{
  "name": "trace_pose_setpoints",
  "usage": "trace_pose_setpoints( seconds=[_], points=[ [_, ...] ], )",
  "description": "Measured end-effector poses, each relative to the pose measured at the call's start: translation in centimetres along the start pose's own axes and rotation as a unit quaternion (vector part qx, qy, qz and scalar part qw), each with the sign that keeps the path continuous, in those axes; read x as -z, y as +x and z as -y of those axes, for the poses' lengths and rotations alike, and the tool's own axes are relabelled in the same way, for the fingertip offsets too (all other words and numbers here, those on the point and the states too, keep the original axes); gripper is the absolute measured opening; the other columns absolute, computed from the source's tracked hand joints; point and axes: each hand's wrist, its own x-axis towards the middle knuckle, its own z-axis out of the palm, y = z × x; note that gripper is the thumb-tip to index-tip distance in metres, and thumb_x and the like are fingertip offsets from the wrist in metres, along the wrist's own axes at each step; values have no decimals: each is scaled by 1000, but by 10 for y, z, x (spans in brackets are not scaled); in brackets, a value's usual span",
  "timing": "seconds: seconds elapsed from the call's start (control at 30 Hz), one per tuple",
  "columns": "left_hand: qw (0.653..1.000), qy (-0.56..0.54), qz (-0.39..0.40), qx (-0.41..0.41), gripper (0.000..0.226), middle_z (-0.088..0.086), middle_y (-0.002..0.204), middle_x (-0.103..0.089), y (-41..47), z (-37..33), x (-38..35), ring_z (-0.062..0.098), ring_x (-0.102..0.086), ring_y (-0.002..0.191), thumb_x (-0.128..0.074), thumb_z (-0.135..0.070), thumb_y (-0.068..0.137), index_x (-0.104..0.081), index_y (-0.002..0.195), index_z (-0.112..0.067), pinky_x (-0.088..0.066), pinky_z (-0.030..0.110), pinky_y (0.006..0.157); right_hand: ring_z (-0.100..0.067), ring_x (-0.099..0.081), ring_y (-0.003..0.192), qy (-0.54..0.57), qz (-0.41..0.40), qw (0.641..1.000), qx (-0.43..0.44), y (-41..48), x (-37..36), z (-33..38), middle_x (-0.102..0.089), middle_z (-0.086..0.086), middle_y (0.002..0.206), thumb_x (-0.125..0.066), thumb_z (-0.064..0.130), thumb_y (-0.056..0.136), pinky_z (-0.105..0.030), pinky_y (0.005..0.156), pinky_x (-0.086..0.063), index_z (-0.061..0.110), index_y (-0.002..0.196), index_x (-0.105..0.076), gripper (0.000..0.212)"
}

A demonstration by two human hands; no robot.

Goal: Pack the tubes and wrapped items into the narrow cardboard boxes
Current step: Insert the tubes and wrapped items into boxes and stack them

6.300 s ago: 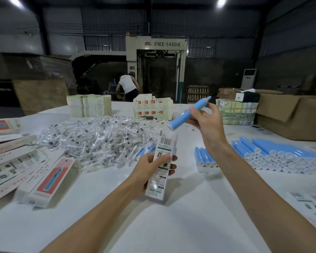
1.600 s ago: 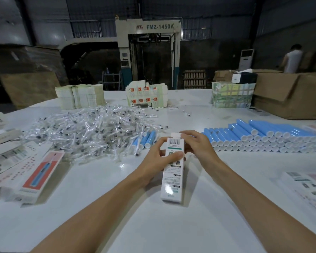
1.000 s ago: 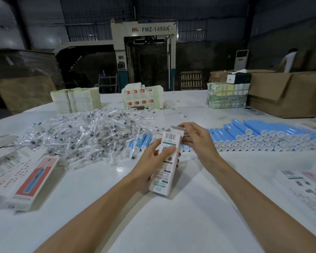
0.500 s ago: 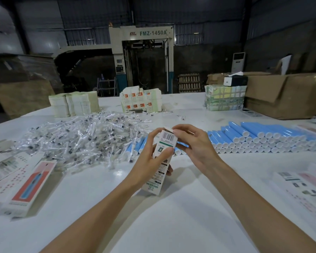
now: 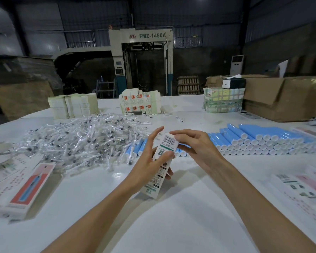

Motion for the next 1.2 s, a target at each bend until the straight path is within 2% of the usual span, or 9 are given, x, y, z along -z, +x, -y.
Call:
trace_pose_setpoints(
  seconds=[0.17,0.27,0.37,0.5,0.6,0.7,0.8,1.03,1.2],
  points=[
    [1000,6,-9,2,71,-3,108,-76,2,4,2,37,-81,84,-71,-47,103,-29,157,-66,-67,43,66,-28,-74,111,-65,17,997,30,-2,-3,-5,-78,-11,114,-73,25,99,-36,97,-60,18,122,-78,25],
    [1000,-14,-10,7,70,6,105,-75,3,7,3,42,-79,78,-74,-45,102,-33,157,-59,-66,45,63,-25,-76,106,-75,0,996,46,-2,-7,-11,-80,-8,111,-74,18,98,-30,89,-61,21,122,-78,25],
    [1000,-23,-8,5,70,10,102,-75,3,9,5,45,-78,75,-75,-43,101,-34,157,-53,-65,46,62,-23,-76,105,-76,-13,995,67,-3,-10,-12,-80,-6,110,-72,11,98,-25,84,-60,17,122,-78,25],
    [1000,-20,-14,6,69,10,105,-76,3,10,5,45,-78,75,-74,-44,102,-34,157,-53,-65,46,63,-15,-74,109,-112,-26,991,69,-5,-17,-16,-78,-2,115,-65,7,101,-26,90,-59,12,131,-72,31],
    [1000,-15,-26,6,65,1,113,-77,4,10,5,46,-78,77,-72,-44,103,-36,156,-53,-67,50,66,-4,-72,103,-139,-48,986,75,-9,-30,-21,-75,1,119,-63,2,102,-19,84,-56,16,137,-64,38],
    [999,-29,-34,15,63,14,112,-76,4,10,4,49,-77,78,-71,-41,105,-36,155,-53,-67,51,68,-14,-75,102,-82,-100,988,78,-11,-36,-25,-76,1,115,-69,3,98,-25,79,-59,18,126,-63,32],
    [999,-35,-31,14,63,18,108,-75,3,10,3,49,-77,78,-70,-39,105,-34,156,-53,-66,49,67,-20,-77,99,-73,-108,988,88,-11,-35,-26,-78,-1,109,-73,1,94,-28,80,-61,14,114,-69,24],
    [999,-44,-26,15,64,21,104,-76,2,12,4,46,-77,76,-71,-42,105,-33,155,-53,-65,44,65,-16,-77,97,-74,-95,988,92,-13,-32,-21,-80,-3,106,-77,5,92,-19,78,-57,11,112,-78,21],
    [998,-49,-25,18,64,22,103,-75,3,13,4,48,-77,75,-72,-43,104,-34,154,-50,-65,44,65,-16,-78,96,-53,-97,990,92,-10,-31,-24,-80,-3,104,-77,3,92,-19,78,-57,10,112,-78,22]
  ],
)
